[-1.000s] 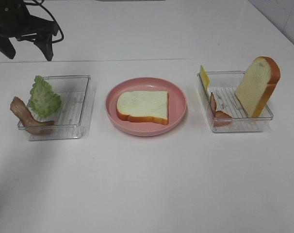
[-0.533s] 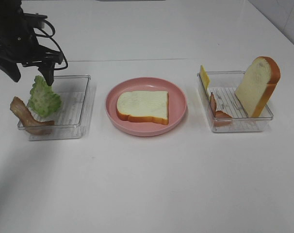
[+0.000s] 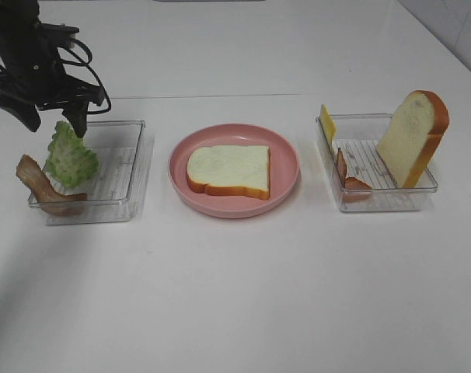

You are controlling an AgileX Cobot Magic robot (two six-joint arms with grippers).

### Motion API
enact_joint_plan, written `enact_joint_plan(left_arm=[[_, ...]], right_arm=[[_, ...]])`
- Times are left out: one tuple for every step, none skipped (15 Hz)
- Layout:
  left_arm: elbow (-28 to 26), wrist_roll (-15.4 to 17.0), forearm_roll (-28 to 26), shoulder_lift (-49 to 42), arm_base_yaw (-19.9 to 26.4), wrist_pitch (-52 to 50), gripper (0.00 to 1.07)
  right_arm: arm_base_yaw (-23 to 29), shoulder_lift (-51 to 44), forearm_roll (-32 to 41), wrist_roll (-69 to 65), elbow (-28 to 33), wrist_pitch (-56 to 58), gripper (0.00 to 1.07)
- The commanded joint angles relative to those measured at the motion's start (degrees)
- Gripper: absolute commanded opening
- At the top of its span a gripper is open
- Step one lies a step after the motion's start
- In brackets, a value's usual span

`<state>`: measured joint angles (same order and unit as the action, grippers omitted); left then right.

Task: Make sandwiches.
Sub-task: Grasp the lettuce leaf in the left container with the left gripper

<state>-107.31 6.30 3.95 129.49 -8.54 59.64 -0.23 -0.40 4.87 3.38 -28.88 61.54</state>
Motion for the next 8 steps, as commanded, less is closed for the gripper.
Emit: enact_joint_plan(left_arm=[[0.06, 0.17, 0.74, 1.09, -0.11, 0.92, 0.69], [0.06, 0.17, 0.74, 1.09, -0.11, 0.92, 0.69], [0.06, 0.17, 0.74, 1.09, -0.11, 0.69, 0.68], [0.06, 0.17, 0.97, 1.09, -0.11, 0.63, 0.66], [0.06, 0.17, 1.2, 1.09, -0.11, 0.63, 0.62], [0.06, -0.11, 1.2, 1.09, -0.11, 0.8, 0.6], [0.06, -0.29, 1.38, 1.09, -0.11, 0.92, 0.57], [0.06, -0.29, 1.43, 1.09, -0.11, 0.97, 0.54]], right_arm=[[-0.46, -0.74, 0.17, 0.4, 0.0, -0.74, 0.71], [-0.46, -0.74, 0.17, 0.4, 0.0, -0.74, 0.71], [-0.46, -0.74, 0.17, 0.4, 0.0, -0.74, 0.71], [-0.46, -0.74, 0.17, 0.4, 0.0, -0.74, 0.71], [-0.46, -0.74, 0.17, 0.4, 0.0, -0.74, 0.71], [-0.46, -0.74, 0.17, 0.4, 0.0, -0.74, 0.71], [-0.46, -0.74, 0.17, 0.4, 0.0, -0.74, 0.71], [-0.46, -0.74, 0.17, 0.4, 0.0, -0.74, 0.71]])
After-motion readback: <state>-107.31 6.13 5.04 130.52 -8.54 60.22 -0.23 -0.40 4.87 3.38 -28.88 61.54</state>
